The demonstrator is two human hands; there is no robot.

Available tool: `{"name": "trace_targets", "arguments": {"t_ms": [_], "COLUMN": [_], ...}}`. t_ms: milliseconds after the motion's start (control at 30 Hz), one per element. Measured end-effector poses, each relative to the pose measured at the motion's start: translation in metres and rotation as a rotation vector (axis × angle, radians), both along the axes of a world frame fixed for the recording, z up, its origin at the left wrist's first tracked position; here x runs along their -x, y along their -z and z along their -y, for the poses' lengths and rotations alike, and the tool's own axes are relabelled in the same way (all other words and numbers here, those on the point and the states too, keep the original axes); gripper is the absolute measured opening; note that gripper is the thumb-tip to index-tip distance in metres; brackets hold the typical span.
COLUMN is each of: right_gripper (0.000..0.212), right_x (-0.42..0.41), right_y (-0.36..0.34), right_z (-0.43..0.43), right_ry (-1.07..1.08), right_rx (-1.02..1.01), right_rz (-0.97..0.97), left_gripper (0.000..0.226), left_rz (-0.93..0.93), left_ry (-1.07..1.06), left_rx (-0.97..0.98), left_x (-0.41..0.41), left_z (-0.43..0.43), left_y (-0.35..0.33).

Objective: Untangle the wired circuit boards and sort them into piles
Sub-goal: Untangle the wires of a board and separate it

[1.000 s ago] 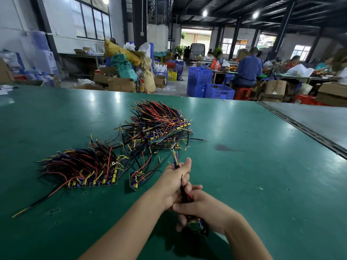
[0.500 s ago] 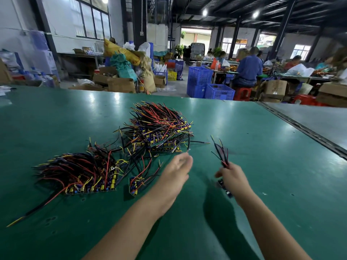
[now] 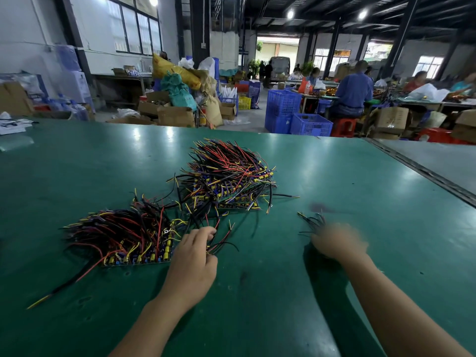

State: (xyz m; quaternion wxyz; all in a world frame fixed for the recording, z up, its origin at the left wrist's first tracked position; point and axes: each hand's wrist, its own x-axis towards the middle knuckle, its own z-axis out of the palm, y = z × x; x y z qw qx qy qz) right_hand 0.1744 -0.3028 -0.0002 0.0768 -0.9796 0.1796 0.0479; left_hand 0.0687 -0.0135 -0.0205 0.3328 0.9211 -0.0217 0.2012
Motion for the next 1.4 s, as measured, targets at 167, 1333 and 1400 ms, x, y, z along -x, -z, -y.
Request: {"name": "trace_targets", "arguments": {"t_ms": [167,1333,1400], "right_gripper": [0.084,0.026,0.026], "right_x": [0.012,0.084,0.081], "right_y": [-0.003,0.014,0.016], "right_z": [-0.015,-0.086,-0.085], "right_ry": [-0.064,-0.221,-0.213], "right_rx": [0.013,-1.723,-1.667], "right_rz": [0.149,0.260,0.260], "left_gripper": [0.077,0.044,0.036], "left_rz": [-0.178,-0.084,-0.101], "left_ry": [0.024,0.318,0.278], "left_rx": [0.026,1.529,1.564], "left_x": [-0.001,-0.014,-0.017], "left_z": [-0.011,0.064,0.062], "left_y": [0.008,-0.016,-0.013]}}
